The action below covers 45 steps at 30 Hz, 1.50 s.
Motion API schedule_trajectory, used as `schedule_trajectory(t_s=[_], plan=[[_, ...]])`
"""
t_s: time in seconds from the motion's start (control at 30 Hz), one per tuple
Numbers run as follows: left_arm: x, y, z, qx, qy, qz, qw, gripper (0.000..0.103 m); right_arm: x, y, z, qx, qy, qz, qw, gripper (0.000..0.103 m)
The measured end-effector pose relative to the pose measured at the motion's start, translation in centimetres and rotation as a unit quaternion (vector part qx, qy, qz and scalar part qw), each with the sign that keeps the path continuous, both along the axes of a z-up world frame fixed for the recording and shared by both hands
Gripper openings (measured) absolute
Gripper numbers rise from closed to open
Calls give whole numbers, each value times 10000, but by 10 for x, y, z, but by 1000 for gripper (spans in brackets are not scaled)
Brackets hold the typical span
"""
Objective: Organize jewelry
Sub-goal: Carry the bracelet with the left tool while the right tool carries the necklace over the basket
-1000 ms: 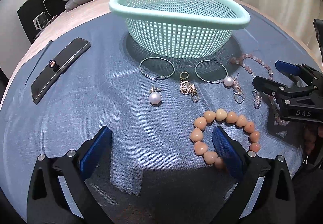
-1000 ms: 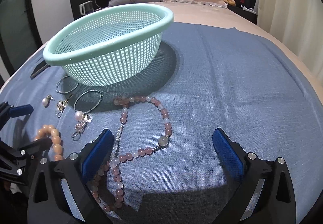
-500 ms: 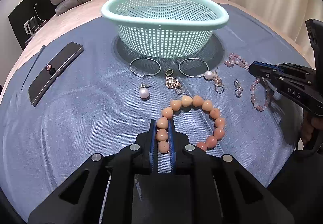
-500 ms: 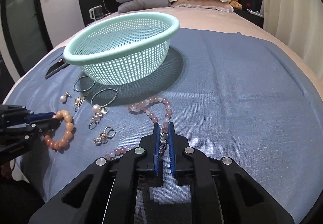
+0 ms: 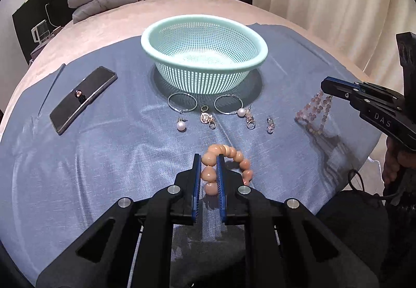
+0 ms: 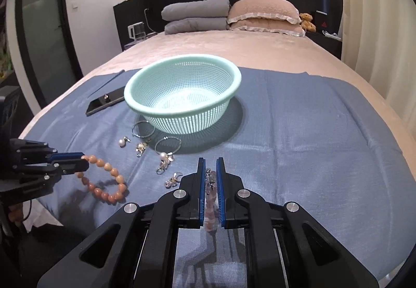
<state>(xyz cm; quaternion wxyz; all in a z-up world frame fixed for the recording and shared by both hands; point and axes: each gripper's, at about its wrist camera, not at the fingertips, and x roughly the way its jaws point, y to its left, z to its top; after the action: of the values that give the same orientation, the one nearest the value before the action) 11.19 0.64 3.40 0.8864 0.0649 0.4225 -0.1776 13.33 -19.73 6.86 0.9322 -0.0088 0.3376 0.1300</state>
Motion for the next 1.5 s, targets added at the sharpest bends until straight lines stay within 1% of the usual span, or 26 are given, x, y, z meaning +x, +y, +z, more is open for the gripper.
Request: schedule_trajectory(t_s=[0.1,0.17,0.37,0.43,0.53,0.6,0.7,0.83,0.9,1.0,1.07,1.17,1.27,1.4,1.47,1.5], plan=[[1,2,19,-91,-105,-54,9999,12,0,4,21,-76,-201,57,9998,8],[2,3,34,-62,-257,-50,9996,12,3,6,36,-102,-355,108,9993,8],[24,6,83,-90,-681,-108,9976,12,24,12,91,-262,-946,237,9949,8],[36,5,97,-185,-752,-168,9969,12,37,15,105,-315,-1042,324,9935,8],[59,1,113,-204,-893,-250,9955,12,58,21,117,-388,-1087,391,9925,8],[76,0,120,-332,-904,-254,9950,12,75,24,121,-390,-1076,429,9925,8],[105,-3,126,-362,-1008,-219,9940,12,95,27,115,-291,-944,513,9938,8],[137,-10,117,-404,-886,-212,9950,12,123,36,90,-220,-650,637,9956,8],[149,-15,109,-254,-913,-198,9953,12,134,38,75,-180,-498,648,9965,8],[163,-25,87,67,-925,-155,9956,12,147,44,50,-206,-266,649,9973,8],[171,-29,70,133,-796,-169,9966,12,157,47,30,-232,-63,657,9975,8],[185,-30,40,95,-461,-110,9988,12,167,51,7,-265,176,680,9972,8],[197,-28,16,-46,-111,-28,9999,12,176,54,-10,-319,376,678,9965,8],[208,-28,1,-86,58,40,9999,12,183,55,-23,-313,554,660,9958,8],[211,-26,-2,-160,132,71,9998,12,186,58,-27,-331,623,673,9952,8],[211,-25,-4,-137,135,106,9998,12,186,59,-29,-345,648,676,9950,8]])
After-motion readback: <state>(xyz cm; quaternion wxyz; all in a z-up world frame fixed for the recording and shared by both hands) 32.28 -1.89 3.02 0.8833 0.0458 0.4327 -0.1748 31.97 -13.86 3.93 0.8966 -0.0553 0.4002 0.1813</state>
